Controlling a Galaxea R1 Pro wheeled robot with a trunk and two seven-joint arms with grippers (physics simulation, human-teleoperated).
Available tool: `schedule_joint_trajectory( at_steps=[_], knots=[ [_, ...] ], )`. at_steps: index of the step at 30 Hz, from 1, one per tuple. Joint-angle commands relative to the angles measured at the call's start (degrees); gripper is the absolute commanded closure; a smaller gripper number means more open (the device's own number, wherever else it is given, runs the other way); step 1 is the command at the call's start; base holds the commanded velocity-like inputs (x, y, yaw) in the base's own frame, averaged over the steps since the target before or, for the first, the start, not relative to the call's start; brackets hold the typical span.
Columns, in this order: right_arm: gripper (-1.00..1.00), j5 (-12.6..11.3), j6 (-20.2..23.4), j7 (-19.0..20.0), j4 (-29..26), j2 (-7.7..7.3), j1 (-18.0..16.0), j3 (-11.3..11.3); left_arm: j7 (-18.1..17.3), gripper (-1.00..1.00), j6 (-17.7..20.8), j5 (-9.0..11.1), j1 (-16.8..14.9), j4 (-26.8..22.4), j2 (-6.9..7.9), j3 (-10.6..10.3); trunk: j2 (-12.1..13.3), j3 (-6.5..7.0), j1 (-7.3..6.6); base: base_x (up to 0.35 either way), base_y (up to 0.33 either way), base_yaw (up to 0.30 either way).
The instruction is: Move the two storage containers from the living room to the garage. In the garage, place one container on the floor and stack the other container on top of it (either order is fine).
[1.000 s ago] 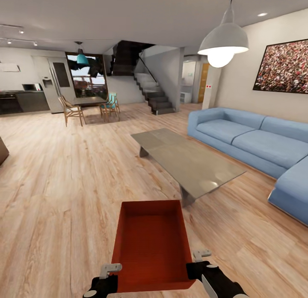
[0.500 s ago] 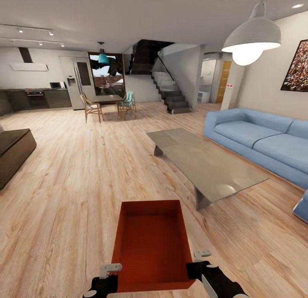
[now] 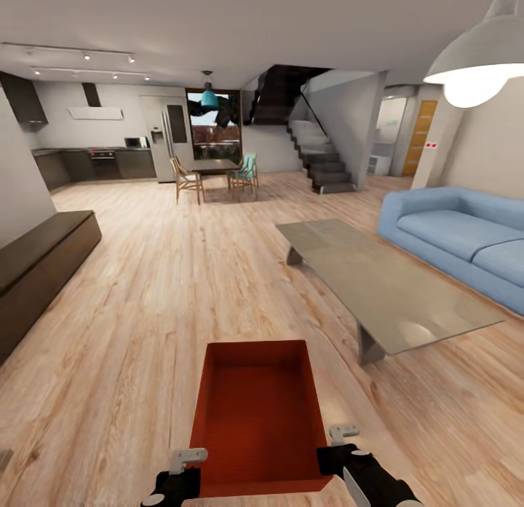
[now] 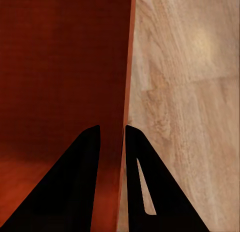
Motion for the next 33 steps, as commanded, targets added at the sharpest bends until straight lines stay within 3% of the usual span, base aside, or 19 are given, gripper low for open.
schedule_joint_trajectory(
  at_steps=[1, 10, 33],
  knots=[
    [1.0, 1.3, 0.4, -0.4, 0.0, -0.09, 0.0, -2.2, 0.9, 1.0, -0.6, -0.1, 0.0, -0.1, 0.44, 0.2, 0.0, -0.05, -0.01, 0.0, 0.0, 0.257],
    [1.0, 1.3, 0.4, -0.4, 0.0, -0.09, 0.0, -2.2, 0.9, 1.0, -0.6, -0.1, 0.0, -0.1, 0.44, 0.2, 0.0, -0.07, -0.01, 0.0, 0.0, 0.201],
    [1.0, 1.7, 0.1, -0.3, -0.1, -0.1, 0.1, -2.2, 0.9, 1.0, -0.5, -0.1, 0.0, -0.1, 0.44, 0.2, 0.0, 0.46, -0.01, 0.029, 0.013, -0.012]
  ],
)
